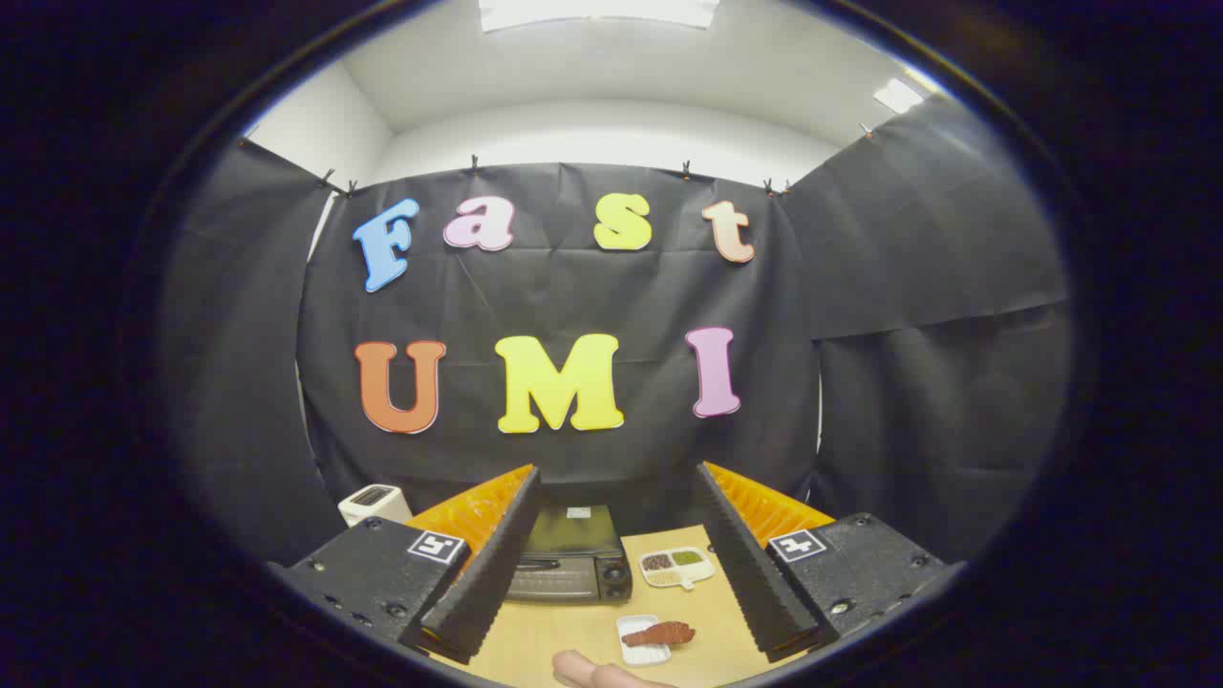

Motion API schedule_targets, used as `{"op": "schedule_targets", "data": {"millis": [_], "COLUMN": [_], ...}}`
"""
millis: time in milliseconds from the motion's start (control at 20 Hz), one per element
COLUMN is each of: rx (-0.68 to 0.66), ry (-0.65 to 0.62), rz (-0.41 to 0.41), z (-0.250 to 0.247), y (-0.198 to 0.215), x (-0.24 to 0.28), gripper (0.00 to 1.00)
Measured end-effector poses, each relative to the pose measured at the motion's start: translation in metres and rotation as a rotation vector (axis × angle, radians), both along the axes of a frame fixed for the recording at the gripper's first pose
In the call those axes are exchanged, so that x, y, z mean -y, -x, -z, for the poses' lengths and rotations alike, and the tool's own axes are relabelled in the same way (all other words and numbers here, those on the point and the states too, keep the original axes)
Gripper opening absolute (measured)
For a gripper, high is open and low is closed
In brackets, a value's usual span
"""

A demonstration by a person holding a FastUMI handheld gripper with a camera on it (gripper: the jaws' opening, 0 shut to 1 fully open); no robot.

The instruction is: Open the toaster oven, put the food inside, and close the toaster oven door.

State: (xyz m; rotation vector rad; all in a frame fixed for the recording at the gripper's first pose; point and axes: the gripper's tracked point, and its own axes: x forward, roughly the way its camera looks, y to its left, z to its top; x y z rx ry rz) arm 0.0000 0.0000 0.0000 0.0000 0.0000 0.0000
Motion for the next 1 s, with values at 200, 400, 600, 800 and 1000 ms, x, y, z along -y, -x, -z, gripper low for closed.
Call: {"op": "schedule_targets", "data": {"millis": [200, 400, 600, 800, 1000], "rx": [0.013, 0.014, 0.012, 0.012, 0.002], "ry": [0.007, 0.011, 0.018, 0.032, 0.047], "rz": [0.013, 0.007, -0.001, -0.004, -0.01], "z": [-0.003, -0.004, -0.002, 0.001, 0.013], "y": [0.0, 0.002, 0.004, 0.004, -0.007], "x": [0.005, 0.007, 0.003, -0.001, -0.009], "gripper": [1.0, 1.0, 1.0, 1.0, 1.0]}}
